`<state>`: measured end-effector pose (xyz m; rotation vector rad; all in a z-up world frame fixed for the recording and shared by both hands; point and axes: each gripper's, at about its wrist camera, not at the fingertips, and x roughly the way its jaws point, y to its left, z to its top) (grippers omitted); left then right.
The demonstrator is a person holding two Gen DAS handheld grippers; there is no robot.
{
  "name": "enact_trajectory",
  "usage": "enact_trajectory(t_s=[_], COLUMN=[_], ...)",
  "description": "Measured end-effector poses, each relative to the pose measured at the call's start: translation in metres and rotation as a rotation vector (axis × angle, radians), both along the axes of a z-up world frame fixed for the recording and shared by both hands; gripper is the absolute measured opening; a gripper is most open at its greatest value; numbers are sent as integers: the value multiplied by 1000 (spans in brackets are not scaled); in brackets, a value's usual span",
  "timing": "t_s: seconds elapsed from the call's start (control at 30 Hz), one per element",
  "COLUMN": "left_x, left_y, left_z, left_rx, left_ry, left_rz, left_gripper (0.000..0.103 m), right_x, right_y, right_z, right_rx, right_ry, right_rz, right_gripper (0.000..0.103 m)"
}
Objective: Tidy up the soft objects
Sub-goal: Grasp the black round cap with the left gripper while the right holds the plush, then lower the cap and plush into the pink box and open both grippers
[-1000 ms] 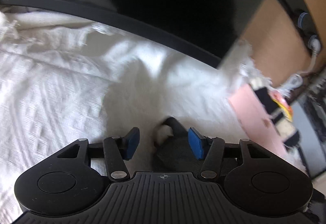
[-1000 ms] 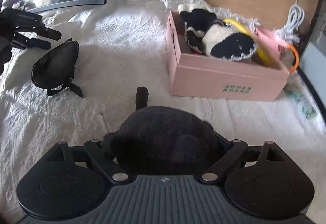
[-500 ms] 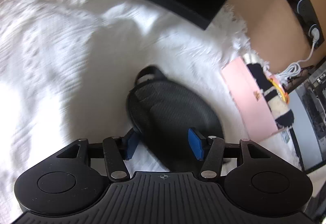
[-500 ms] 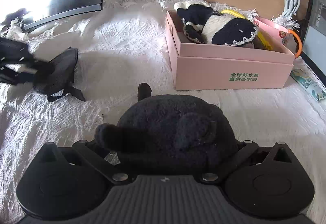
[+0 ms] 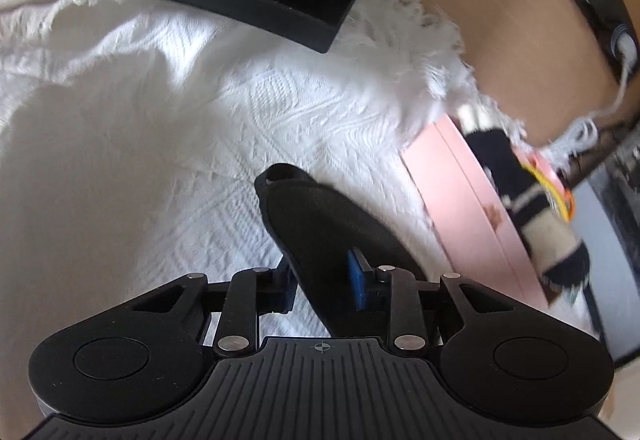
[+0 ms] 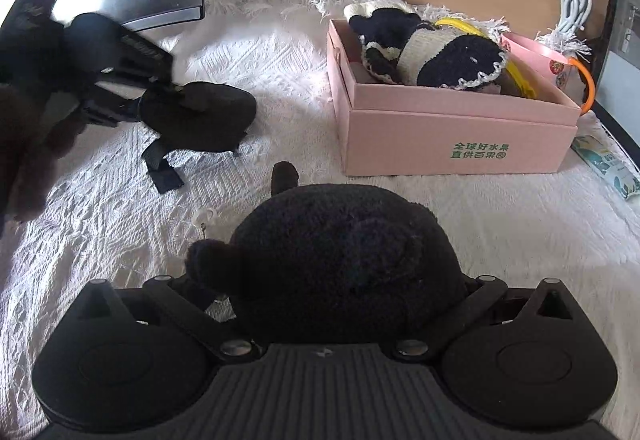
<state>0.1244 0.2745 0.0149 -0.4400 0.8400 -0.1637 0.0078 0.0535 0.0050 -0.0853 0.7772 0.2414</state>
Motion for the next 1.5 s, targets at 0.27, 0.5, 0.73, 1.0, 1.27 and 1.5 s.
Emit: enact_trajectory(t_s=[0.27,0.5,0.73,1.0,1.27,1.5], left_x=[14,-20,-89,-93,29,92], left_y=[-20,-56,-105,-182,-195,-206], left_z=[-1,12,28,82,136,62], left_rx=[13,70,-37,-94,-105,150], left_ry=[-25,-58,-33,-105,-249,-84], left_rz=[18,-76,-64,-157,-184,-109], left_gripper=[23,22,22,22,23,41], right_x=[2,-4,-31,-53,-62,-46], right_y=[-19,-83,-164,-216,-229,-231], right_z=[23,53,79,92,110,112], right_rx=[-10,-22,-62,-38,-61,-96], right_ry=[-10,-61,-68,-107,-152,-104], right_rz=[85,130,191,82,-12,-54], right_gripper=[83,83,83,83,83,83])
